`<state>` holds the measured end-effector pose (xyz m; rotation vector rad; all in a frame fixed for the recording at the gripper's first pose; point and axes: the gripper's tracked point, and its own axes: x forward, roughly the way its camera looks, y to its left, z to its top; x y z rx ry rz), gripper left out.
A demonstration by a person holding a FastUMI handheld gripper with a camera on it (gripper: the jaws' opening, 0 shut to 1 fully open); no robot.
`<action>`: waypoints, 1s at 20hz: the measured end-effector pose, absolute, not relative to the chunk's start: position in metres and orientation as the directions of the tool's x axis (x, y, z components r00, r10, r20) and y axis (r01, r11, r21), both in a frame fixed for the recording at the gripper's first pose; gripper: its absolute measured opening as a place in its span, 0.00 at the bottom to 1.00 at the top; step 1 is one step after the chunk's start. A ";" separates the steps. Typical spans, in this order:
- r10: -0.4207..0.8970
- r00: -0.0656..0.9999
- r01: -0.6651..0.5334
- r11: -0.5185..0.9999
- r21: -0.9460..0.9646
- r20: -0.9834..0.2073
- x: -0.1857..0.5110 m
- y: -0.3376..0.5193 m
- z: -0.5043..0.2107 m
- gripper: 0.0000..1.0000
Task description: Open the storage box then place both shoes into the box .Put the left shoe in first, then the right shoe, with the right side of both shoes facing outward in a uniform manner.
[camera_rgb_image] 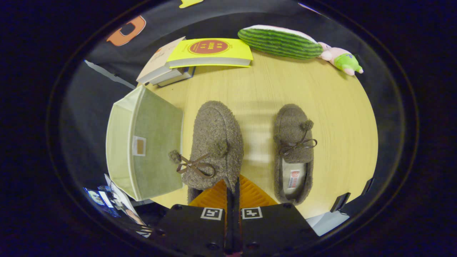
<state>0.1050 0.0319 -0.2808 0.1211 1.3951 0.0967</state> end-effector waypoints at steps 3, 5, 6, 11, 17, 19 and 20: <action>0.145 0.202 -0.008 0.989 0.146 -0.969 0.105 0.052 -0.250 0.06; 0.156 0.216 -0.029 0.988 0.153 -0.964 0.105 0.070 -0.231 0.07; 0.165 0.227 -0.035 0.986 0.161 -0.960 0.107 0.081 -0.224 0.06; 0.222 0.270 -0.036 0.975 0.221 -0.937 0.112 0.147 -0.192 0.06; 0.349 0.286 0.016 0.929 0.369 -0.892 0.122 0.235 -0.192 0.06; 0.358 0.306 0.046 0.920 0.389 -0.882 0.129 0.256 -0.205 0.06; 0.358 0.308 0.058 0.918 0.393 -0.882 0.131 0.264 -0.213 0.06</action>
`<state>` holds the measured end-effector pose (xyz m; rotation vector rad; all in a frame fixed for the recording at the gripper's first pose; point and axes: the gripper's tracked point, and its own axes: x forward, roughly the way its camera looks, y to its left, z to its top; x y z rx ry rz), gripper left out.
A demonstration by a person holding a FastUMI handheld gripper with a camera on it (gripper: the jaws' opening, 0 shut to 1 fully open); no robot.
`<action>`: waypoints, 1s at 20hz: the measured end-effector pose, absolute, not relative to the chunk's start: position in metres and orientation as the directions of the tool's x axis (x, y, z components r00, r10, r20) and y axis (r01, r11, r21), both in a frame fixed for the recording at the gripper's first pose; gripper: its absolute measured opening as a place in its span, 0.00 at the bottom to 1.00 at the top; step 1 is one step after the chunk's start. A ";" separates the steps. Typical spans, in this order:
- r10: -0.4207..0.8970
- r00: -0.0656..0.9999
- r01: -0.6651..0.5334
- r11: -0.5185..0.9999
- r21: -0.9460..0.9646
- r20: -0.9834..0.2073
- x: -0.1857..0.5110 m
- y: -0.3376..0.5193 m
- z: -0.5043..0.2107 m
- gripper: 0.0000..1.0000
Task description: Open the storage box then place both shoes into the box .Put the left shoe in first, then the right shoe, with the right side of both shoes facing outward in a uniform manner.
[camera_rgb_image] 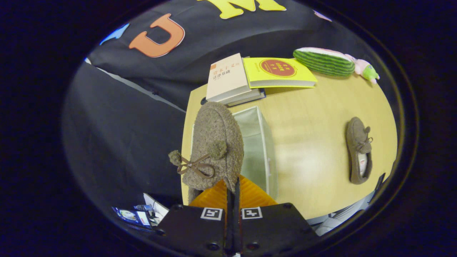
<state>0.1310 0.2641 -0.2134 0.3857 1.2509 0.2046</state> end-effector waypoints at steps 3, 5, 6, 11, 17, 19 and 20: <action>0.334 0.334 0.094 0.918 0.384 -0.881 0.138 0.282 -0.241 0.06; 0.303 0.348 0.114 0.925 0.361 -0.887 0.141 0.289 -0.262 0.06; 0.293 0.349 0.115 0.929 0.351 -0.890 0.143 0.293 -0.271 0.06; 0.300 0.336 0.059 0.939 0.338 -0.893 0.135 0.320 -0.301 0.06; 0.278 0.442 -0.082 0.959 0.270 -0.853 0.142 0.312 -0.266 0.61; 0.248 0.466 -0.127 0.969 0.213 -0.849 0.138 0.298 -0.250 0.81; 0.230 0.473 -0.141 0.973 0.184 -0.851 0.137 0.288 -0.244 0.85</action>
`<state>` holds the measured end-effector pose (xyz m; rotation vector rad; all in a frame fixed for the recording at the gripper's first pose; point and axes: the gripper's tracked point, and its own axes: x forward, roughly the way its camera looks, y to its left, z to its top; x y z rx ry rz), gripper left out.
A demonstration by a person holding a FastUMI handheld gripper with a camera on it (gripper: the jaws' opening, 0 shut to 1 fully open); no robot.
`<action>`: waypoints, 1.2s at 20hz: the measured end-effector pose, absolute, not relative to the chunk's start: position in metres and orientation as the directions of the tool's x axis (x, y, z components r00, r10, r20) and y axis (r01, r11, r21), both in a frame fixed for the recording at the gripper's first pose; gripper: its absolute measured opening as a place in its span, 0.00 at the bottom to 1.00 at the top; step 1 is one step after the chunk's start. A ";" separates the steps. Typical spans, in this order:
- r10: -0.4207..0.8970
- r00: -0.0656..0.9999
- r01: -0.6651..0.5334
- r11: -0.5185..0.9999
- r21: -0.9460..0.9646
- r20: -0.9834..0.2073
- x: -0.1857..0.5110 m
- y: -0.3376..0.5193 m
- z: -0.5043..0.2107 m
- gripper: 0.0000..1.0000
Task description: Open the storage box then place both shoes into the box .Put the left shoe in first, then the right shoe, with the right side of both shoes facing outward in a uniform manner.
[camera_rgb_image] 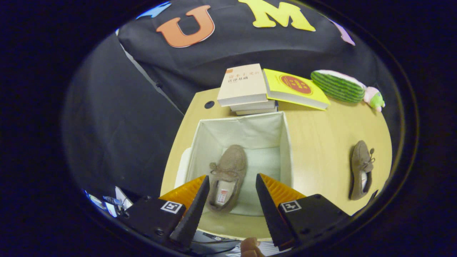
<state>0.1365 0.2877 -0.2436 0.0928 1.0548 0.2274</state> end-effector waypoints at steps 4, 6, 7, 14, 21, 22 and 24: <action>0.134 0.571 -0.154 0.987 0.055 -0.810 0.141 0.228 -0.209 0.91; 0.089 0.591 -0.129 0.991 0.015 -0.802 0.141 0.195 -0.203 0.92; 0.086 0.577 -0.119 0.993 0.020 -0.812 0.138 0.180 -0.206 0.93; -0.095 0.484 0.020 0.995 -0.098 -0.870 0.124 0.041 -0.243 0.95; -0.121 0.329 0.029 0.993 -0.118 -0.937 0.100 -0.041 -0.291 0.95; -0.112 0.309 0.026 0.994 -0.110 -0.945 0.096 -0.049 -0.296 0.95; -0.120 0.294 0.005 0.992 -0.124 -0.948 0.094 -0.069 -0.305 0.95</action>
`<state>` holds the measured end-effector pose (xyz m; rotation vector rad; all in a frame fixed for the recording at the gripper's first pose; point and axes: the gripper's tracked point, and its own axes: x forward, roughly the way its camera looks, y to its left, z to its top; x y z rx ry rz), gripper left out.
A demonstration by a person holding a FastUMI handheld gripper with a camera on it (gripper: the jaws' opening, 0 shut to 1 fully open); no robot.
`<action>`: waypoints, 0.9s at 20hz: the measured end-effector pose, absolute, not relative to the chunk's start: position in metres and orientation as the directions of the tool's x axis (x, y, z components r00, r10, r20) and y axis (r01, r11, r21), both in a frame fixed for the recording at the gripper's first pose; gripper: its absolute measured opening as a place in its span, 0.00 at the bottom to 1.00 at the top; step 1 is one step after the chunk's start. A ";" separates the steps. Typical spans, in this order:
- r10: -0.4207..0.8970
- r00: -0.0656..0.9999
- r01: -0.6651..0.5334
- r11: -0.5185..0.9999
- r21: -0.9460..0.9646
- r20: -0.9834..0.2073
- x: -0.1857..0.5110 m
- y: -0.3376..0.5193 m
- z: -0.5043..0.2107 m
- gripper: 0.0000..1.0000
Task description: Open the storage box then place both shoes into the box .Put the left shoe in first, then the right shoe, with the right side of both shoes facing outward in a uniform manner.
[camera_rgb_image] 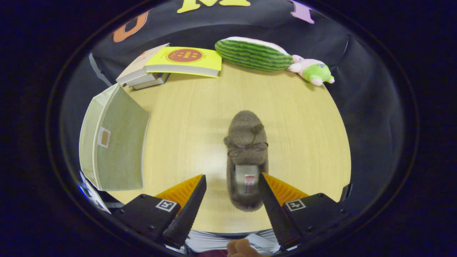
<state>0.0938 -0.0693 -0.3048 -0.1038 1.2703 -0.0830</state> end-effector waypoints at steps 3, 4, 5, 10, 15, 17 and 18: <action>-0.137 0.290 0.017 0.990 -0.138 -0.947 0.099 -0.103 -0.317 0.95; -0.135 0.276 0.035 0.991 -0.130 -0.952 0.100 -0.112 -0.322 0.95; -0.136 0.252 0.054 0.991 -0.126 -0.958 0.099 -0.122 -0.331 0.95; -0.094 0.225 0.084 0.994 -0.077 -0.970 0.117 -0.145 -0.364 0.66; 0.020 0.189 0.092 0.995 0.039 -0.982 0.115 -0.132 -0.380 0.13; 0.030 0.182 0.121 0.991 0.053 -0.983 0.113 -0.132 -0.380 0.09; 0.047 0.173 0.149 0.986 0.074 -0.984 0.111 -0.130 -0.377 0.08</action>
